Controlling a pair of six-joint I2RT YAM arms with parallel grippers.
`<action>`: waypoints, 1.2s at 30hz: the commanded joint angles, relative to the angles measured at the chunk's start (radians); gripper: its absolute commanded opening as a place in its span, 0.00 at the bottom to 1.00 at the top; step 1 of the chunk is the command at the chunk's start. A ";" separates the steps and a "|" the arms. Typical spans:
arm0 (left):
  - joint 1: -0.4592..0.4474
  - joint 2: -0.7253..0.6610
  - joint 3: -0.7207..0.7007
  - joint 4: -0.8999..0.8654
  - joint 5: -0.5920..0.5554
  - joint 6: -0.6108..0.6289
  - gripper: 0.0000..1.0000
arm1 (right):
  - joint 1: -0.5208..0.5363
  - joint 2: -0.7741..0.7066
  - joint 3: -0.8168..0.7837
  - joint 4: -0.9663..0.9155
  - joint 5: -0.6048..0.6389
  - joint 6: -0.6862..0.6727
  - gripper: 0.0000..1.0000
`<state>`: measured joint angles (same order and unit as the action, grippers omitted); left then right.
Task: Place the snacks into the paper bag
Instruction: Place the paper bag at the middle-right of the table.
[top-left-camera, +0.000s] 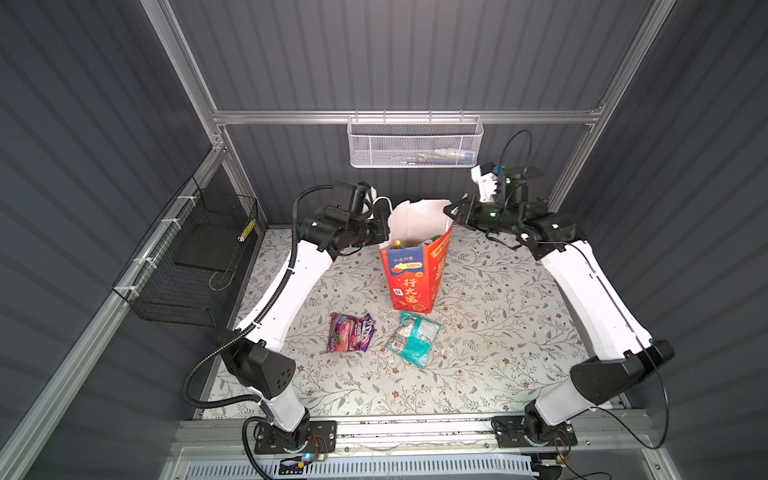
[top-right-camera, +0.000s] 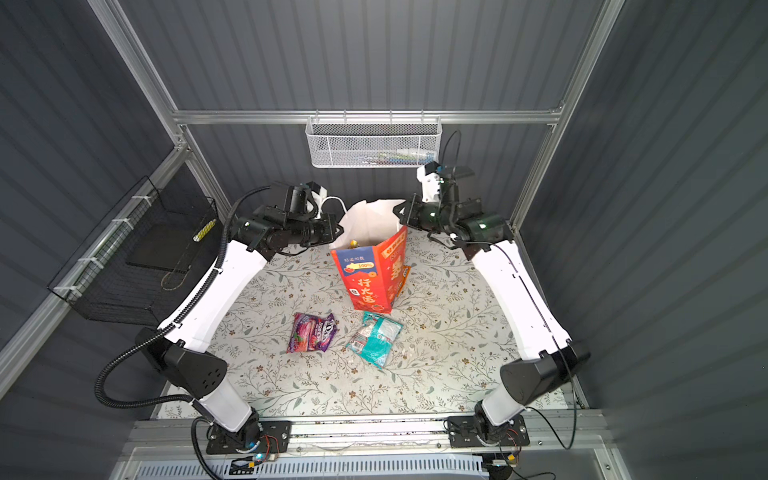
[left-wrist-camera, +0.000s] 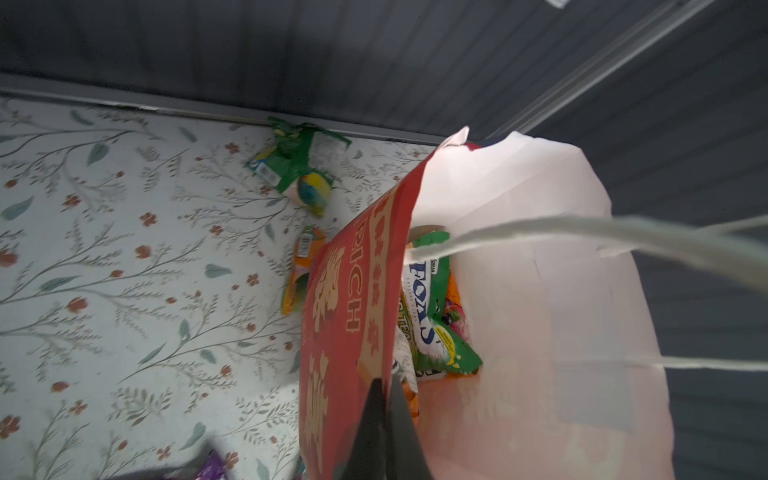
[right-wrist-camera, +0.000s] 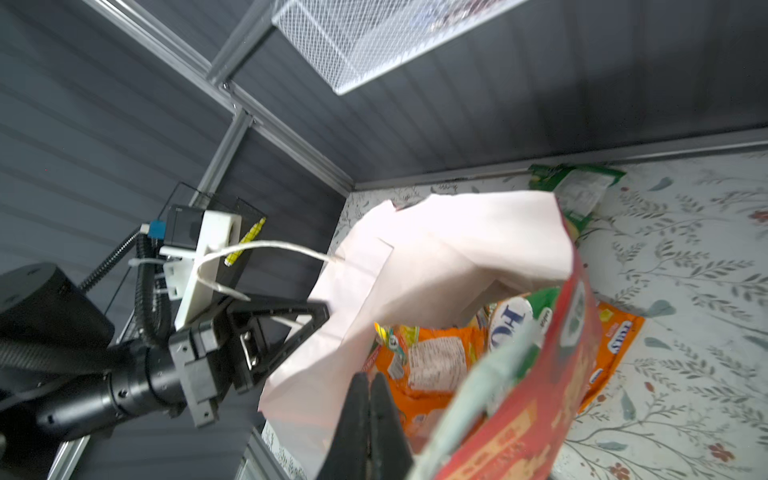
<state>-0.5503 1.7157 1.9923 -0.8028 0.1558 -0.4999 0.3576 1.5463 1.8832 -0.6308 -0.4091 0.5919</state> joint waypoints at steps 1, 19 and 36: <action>-0.086 0.071 0.117 0.041 -0.030 -0.020 0.00 | -0.078 -0.092 -0.071 0.111 -0.052 0.024 0.00; -0.355 0.377 0.256 0.131 -0.140 -0.045 0.00 | -0.417 -0.351 -0.553 0.205 -0.185 0.033 0.00; -0.490 0.165 -0.036 0.319 -0.375 -0.124 0.04 | -0.478 -0.489 -0.689 0.261 -0.357 0.034 0.02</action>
<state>-1.0248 1.9202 1.9530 -0.5781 -0.1734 -0.6025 -0.1112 1.0916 1.1961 -0.4564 -0.6914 0.6277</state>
